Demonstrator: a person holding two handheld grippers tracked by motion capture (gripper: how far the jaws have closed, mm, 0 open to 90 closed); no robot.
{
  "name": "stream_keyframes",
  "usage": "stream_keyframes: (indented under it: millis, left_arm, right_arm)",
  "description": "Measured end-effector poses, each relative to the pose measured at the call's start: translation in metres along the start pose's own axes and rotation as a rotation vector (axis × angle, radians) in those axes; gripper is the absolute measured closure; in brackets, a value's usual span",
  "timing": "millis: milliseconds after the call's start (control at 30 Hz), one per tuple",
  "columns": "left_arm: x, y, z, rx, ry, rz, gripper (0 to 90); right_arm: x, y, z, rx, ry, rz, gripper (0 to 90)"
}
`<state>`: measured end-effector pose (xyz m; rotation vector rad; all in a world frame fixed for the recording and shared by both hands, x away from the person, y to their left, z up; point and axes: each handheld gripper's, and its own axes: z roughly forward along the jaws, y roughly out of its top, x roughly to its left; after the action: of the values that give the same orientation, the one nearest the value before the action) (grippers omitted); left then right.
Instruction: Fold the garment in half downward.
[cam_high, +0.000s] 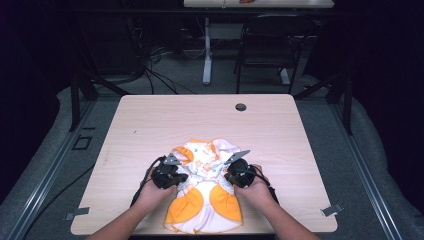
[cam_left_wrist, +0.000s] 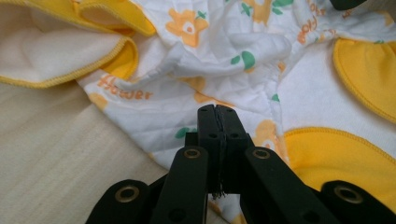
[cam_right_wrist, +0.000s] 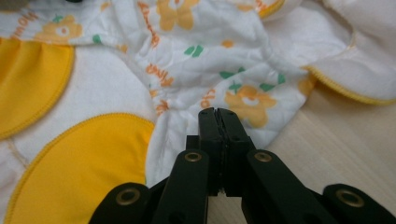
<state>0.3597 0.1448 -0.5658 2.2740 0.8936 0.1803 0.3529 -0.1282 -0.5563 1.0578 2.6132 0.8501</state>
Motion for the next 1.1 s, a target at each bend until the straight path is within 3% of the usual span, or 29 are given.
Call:
stream_keyframes:
  millis: [100, 300, 333, 433, 467, 600, 867, 1100]
  left_arm:
    - [0.003, 0.006, -0.003, -0.003, 0.009, 0.005, 89.8]
    - [0.022, 0.033, -0.011, -0.036, 0.021, -0.015, 89.6]
    - [0.029, 0.043, -0.011, -0.041, 0.042, -0.026, 89.6]
    - [0.038, 0.053, -0.009, -0.047, 0.059, -0.034, 89.3]
    - [0.046, 0.061, -0.006, -0.056, 0.071, -0.037, 88.3]
    - [0.056, 0.071, 0.004, -0.063, 0.080, -0.049, 86.0]
    - [0.064, 0.078, 0.023, -0.052, 0.115, -0.042, 72.2]
    - [0.075, 0.073, 0.039, -0.037, 0.150, -0.080, 58.3]
  right_arm:
    - [-0.007, 0.008, -0.008, -0.021, 0.008, 0.014, 89.4]
    - [-0.022, 0.030, -0.015, -0.039, 0.008, 0.017, 88.9]
    - [-0.029, 0.040, -0.014, -0.046, -0.010, 0.010, 87.5]
    - [-0.036, 0.051, -0.012, -0.068, -0.016, 0.015, 85.7]
    - [-0.042, 0.062, -0.009, -0.077, -0.040, 0.012, 84.7]
    - [-0.054, 0.077, 0.001, -0.085, -0.060, 0.027, 79.8]
    - [-0.069, 0.082, 0.025, -0.071, -0.089, 0.056, 68.7]
    - [-0.079, 0.078, 0.039, -0.069, -0.082, 0.113, 58.7]
